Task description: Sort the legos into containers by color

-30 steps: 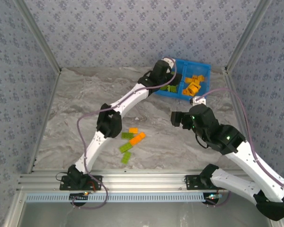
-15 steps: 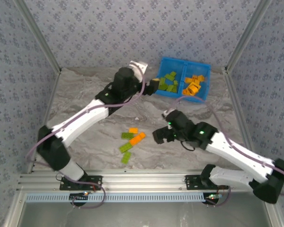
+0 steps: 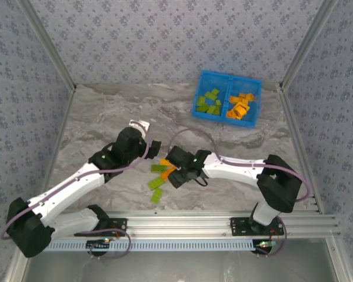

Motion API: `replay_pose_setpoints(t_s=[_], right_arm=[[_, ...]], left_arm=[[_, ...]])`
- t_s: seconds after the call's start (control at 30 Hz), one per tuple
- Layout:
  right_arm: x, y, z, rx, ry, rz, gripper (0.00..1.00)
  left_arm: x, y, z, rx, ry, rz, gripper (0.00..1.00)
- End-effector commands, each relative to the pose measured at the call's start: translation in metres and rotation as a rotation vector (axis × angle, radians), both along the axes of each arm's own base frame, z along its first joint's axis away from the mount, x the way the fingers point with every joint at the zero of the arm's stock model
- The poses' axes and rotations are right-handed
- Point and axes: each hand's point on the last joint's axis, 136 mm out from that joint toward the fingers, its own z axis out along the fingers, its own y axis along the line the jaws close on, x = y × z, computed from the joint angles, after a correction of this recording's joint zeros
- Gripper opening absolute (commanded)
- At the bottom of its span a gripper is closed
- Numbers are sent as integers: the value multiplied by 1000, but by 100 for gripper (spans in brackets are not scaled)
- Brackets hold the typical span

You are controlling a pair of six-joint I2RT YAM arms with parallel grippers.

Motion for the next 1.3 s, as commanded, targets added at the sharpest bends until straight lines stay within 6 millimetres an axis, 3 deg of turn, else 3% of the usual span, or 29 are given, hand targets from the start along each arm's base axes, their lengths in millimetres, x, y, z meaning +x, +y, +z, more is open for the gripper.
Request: replay_pose_setpoints(t_s=[0.0, 0.1, 0.3, 0.57, 0.9, 1.1, 1.27], right_arm=[[0, 22, -2, 2, 16, 119, 83], [-3, 37, -8, 5, -3, 170, 84], [17, 46, -17, -60, -40, 213, 82], [16, 63, -31, -81, 1, 283, 82], [-5, 49, -41, -103, 93, 322, 50], [-2, 44, -27, -77, 65, 292, 39], [10, 46, 14, 66, -8, 221, 38]], left_arm=[[0, 12, 4, -14, -16, 57, 98], [3, 12, 8, -17, -29, 65, 98], [5, 11, 10, -11, -39, 56, 98], [2, 17, 1, -12, -29, 74, 98], [1, 23, -8, -7, -27, 95, 98], [2, 20, -10, -20, -18, 92, 98], [1, 19, -9, -31, -15, 89, 98]])
